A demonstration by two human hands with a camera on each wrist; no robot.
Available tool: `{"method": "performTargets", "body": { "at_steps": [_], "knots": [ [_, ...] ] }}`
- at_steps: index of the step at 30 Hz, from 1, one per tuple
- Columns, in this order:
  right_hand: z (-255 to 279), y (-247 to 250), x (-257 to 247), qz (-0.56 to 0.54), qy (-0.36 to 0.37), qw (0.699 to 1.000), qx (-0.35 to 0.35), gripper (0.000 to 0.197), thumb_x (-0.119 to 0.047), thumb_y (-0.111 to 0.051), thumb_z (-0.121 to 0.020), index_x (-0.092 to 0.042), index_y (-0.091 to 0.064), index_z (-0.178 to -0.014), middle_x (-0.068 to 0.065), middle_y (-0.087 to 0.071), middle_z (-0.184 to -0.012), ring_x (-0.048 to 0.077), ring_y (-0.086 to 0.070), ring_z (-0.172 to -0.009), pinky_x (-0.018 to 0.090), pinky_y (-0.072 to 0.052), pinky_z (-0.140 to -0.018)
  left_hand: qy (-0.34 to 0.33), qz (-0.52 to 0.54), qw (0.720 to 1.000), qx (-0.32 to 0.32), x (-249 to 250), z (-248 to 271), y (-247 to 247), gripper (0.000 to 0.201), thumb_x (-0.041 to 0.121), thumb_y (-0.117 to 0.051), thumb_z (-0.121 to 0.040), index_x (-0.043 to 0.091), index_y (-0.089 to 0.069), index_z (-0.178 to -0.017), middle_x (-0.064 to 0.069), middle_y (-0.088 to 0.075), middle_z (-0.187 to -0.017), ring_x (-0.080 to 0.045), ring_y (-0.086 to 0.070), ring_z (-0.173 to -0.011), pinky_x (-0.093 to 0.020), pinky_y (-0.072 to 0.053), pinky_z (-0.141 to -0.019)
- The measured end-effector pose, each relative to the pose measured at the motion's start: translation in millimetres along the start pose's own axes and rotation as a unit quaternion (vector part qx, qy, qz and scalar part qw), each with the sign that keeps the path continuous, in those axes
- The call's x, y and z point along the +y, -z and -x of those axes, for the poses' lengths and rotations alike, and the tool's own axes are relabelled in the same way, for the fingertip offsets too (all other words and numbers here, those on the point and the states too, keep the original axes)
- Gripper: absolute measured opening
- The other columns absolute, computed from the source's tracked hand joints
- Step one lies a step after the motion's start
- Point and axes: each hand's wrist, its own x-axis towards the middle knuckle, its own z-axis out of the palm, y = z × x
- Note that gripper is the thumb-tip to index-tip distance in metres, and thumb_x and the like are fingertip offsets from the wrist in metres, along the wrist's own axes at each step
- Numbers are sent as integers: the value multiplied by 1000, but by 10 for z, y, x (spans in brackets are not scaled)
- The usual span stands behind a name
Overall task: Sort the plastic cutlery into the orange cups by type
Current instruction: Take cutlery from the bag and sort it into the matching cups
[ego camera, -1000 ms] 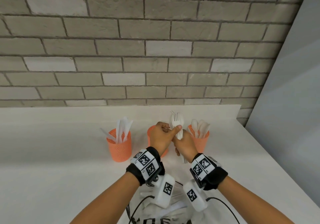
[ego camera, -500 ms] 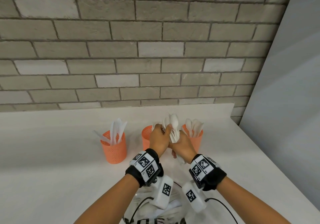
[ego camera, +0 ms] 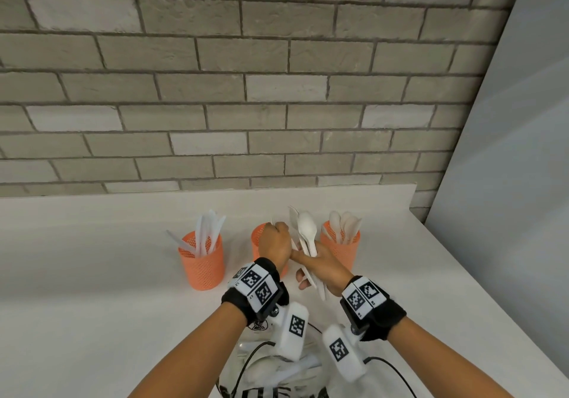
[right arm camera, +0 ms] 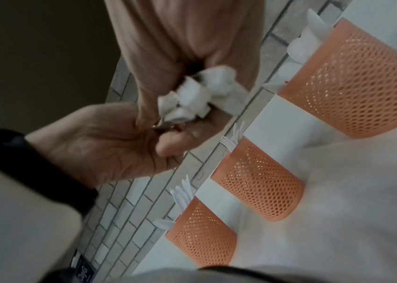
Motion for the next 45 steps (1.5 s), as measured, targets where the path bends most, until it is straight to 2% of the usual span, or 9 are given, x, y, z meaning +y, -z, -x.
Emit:
{"method": "performTargets", "body": {
  "at_steps": [6, 10, 14, 19, 26, 33, 39, 43, 45],
  "knots": [
    [24, 49, -95, -62, -31, 997, 27, 19, -36, -46, -95, -20, -48, -86, 0, -37, -58, 8, -48, -37, 25, -52, -41, 38, 243, 969, 27, 122, -85, 235, 19, 21, -24, -101, 10, -39, -102, -9, -52, -64, -21, -56, -51, -20, -46, -41],
    [-1, 66, -74, -66, -42, 996, 48, 27, -40, -40, -97, -15, -47, -90, 0, -37, -58, 6, -34, -30, 17, -35, -34, 29, 229, 971, 60, 128, -176, 345, 11, 16, -41, -97, 10, -46, -89, -2, -37, -54, -6, -36, -30, -15, -29, -35],
    [-36, 30, -39, 6, -3, 997, 80, 26, -37, -40, -98, -14, -51, -103, 2, -46, -62, 5, -33, -31, 16, -29, -34, 61, 175, 982, 16, 95, -136, 382, 26, 12, -59, -85, 13, -49, -61, 6, -41, -35, -9, -37, -33, -18, -30, -39],
    [-55, -34, 8, 101, 72, 987, 101, 17, -29, -43, -98, -15, -53, -103, 0, -46, -58, 2, -35, -34, 15, -28, -35, 54, 171, 983, -30, 126, 21, 322, 20, 26, -64, -86, 9, -62, -75, 10, -42, -27, -1, -36, -23, -10, -27, -31],
    [-81, -16, 108, 227, 124, 958, 124, 20, -25, -49, -96, -16, -55, -113, -15, -50, -67, 0, -47, -61, 18, -35, -60, 65, 213, 975, -4, 142, 65, 213, 29, 24, -69, -82, 13, -50, -62, -1, -45, -55, -1, -36, -23, -10, -26, -31],
    [34, -7, 0, 87, 87, 989, 83, 9, -24, -40, -99, -26, -48, -96, 3, -52, -63, 6, -43, -38, 19, -32, -35, 97, 226, 969, 2, 137, 26, 199, 26, 19, -58, -90, 11, -51, -66, -3, -45, -57, -12, -41, -43, -20, -35, -43],
    [64, -48, -55, 77, 57, 993, 64, 9, -25, -40, -100, -26, -46, -93, 3, -52, -68, 6, -48, -36, 19, -38, -35, 165, 298, 940, -35, 46, 0, 176, 27, 20, -39, -95, 4, -50, -76, -3, -38, -43, -10, -32, -27, -12, -27, -32],
    [31, -60, -3, 109, 76, 989, 69, 15, -23, -41, -99, -17, -43, -113, 5, -49, -69, 3, -40, -31, 18, -33, -33, 142, 292, 945, -44, 32, 13, 128, 32, 34, -51, -90, 8, -55, -72, -3, -47, -52, -9, -37, -29, -14, -29, -32],
    [35, -50, 3, 112, 70, 989, 69, 13, -23, -41, -99, -16, -45, -109, 6, -50, -68, 4, -42, -31, 19, -34, -32, 133, 245, 959, -48, 7, 18, 95, 26, 25, -57, -89, 9, -54, -69, -4, -47, -55, -6, -38, -28, -15, -30, -33]
  ]
}}
